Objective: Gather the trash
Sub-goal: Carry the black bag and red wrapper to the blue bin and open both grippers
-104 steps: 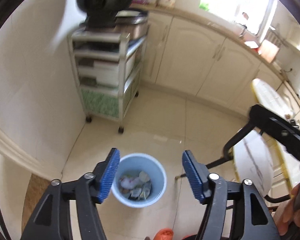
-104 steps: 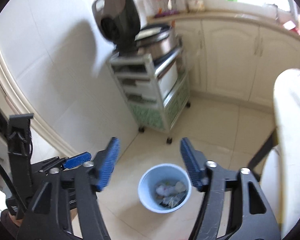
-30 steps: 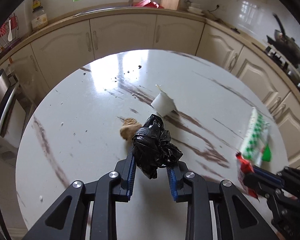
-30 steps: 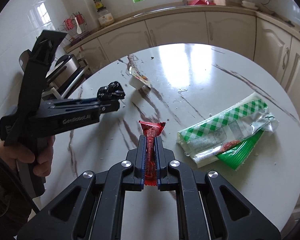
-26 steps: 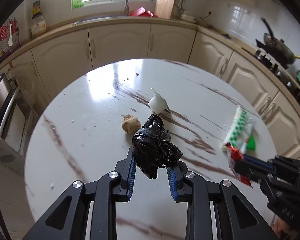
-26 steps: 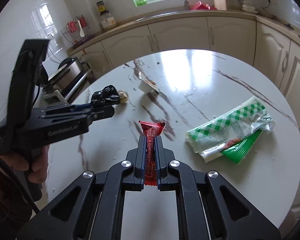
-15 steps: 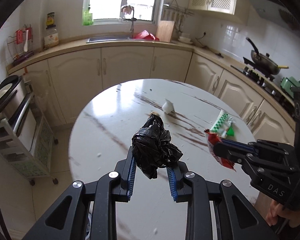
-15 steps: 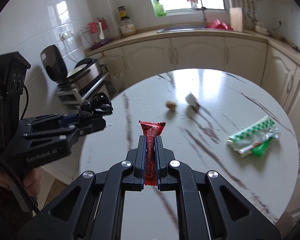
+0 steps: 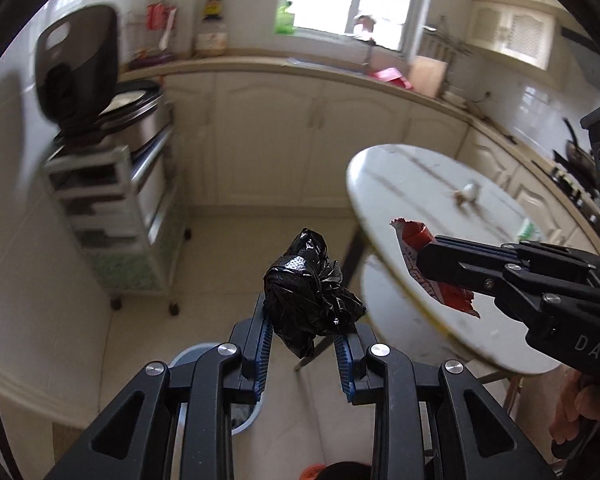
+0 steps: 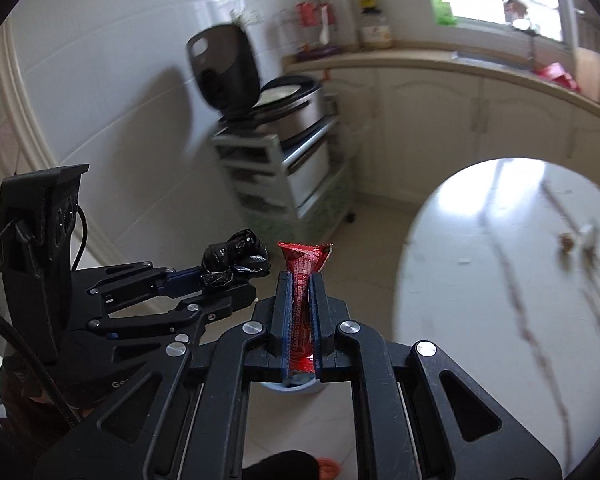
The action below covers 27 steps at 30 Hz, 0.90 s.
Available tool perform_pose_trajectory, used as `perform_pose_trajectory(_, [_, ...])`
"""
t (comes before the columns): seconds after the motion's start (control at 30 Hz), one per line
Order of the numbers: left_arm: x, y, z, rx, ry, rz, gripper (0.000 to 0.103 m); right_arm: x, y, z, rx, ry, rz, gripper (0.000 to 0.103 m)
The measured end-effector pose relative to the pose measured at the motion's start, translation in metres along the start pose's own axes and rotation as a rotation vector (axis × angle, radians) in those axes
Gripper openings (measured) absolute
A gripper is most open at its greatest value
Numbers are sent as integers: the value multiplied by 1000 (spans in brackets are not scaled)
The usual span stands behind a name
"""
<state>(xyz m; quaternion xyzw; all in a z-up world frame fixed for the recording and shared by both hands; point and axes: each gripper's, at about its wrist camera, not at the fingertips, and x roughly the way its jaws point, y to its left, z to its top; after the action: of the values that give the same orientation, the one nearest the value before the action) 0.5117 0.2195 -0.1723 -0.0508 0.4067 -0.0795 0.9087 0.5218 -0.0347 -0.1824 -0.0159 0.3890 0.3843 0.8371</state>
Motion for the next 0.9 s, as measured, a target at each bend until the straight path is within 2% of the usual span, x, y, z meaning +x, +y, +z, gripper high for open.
perform_pose_trajectory(0.2, [31,66,-32,-93,131,49,25,89,24,-9,13,118,71,9])
perform_pose_trajectory(0.37, [74,96,-60,-165,258,67,25,155,23,-26,37,227,88,9])
perform_pose_trajectory(0.6, [112,116,-70,-230,339,97,30,217,8,-37,68,307,103,9])
perform_pose_trajectory(0.7, [126,115,-58,-252,357,105,41,234,5,-41,77,333,112,9])
perform_pose_trajectory(0.77, [135,112,-49,-259,357,118,62,244,4,-42,84,345,117,9])
perform_pose_trajectory(0.83, [135,114,-46,-266,352,133,72,248,3,-42,88,349,120,9])
perform_pose_trajectory(0.9, [137,112,-41,-264,351,155,72,251,3,-43,100,354,130,9])
